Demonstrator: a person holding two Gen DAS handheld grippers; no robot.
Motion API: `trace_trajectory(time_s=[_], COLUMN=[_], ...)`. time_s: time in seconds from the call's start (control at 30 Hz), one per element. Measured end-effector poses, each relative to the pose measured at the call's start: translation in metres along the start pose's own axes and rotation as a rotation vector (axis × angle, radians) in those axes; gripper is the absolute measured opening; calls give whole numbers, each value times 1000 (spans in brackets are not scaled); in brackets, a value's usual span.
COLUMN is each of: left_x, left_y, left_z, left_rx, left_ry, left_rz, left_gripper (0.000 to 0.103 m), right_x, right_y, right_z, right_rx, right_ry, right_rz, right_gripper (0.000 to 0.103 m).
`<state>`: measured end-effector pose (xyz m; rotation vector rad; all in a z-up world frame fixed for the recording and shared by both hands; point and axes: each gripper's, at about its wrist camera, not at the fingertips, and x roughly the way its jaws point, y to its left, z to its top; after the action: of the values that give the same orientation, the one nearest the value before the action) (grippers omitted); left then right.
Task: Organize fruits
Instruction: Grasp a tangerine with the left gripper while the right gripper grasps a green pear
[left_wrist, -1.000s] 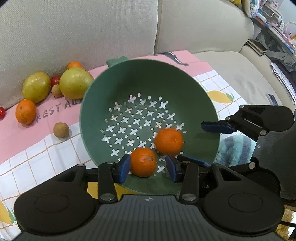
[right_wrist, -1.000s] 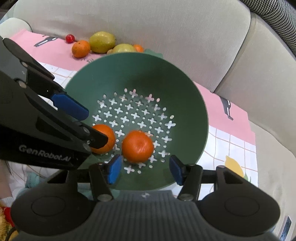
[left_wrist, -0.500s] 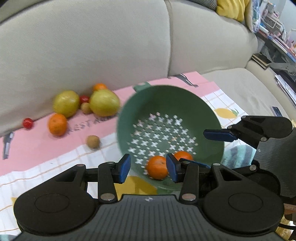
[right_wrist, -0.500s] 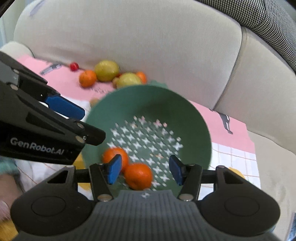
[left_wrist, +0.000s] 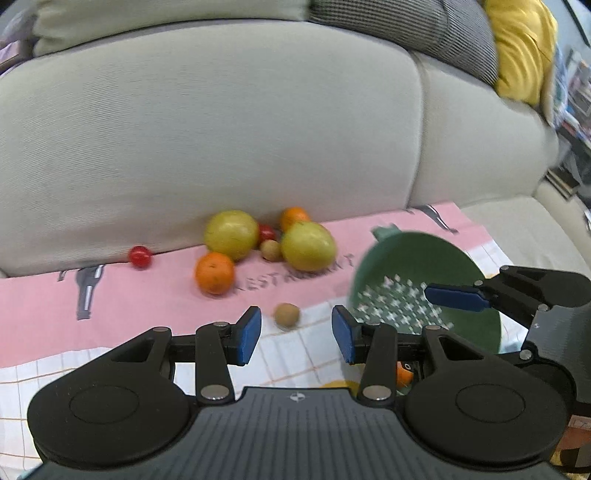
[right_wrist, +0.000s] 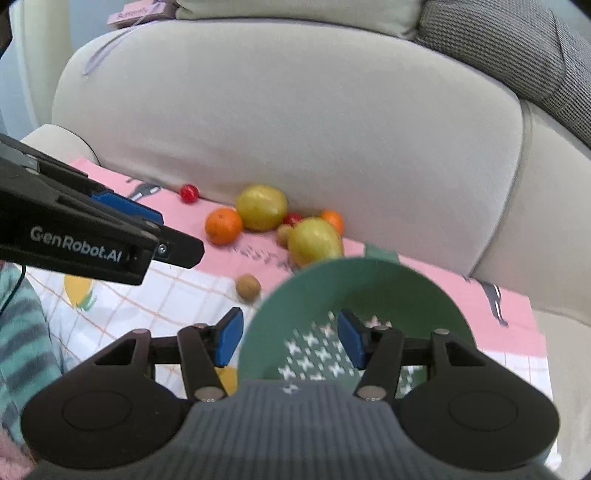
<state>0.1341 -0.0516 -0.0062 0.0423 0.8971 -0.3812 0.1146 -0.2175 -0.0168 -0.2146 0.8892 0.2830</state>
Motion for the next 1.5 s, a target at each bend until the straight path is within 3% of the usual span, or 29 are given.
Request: trace_trajectory(time_s=[0.33, 0.6, 1.0, 1.5], left_x=[2, 30, 84, 136], left_y=[52, 76, 84, 92], left_z=[3, 0, 8, 13], left_rx=[-147, -206, -191, -222], left_ry=[-72, -33, 34, 115], left_rz=[-12, -13, 24, 16], left_gripper=[51, 51, 51, 54], right_x=[30, 62, 126, 178], right_y=[12, 21, 15, 11], right_z=[26, 36, 52, 63], right_rx=[-55, -207, -373, -391], right_ry=[-56, -38, 77, 209], right_rz=[22, -27, -117, -126], right_gripper=[55, 54, 55, 63])
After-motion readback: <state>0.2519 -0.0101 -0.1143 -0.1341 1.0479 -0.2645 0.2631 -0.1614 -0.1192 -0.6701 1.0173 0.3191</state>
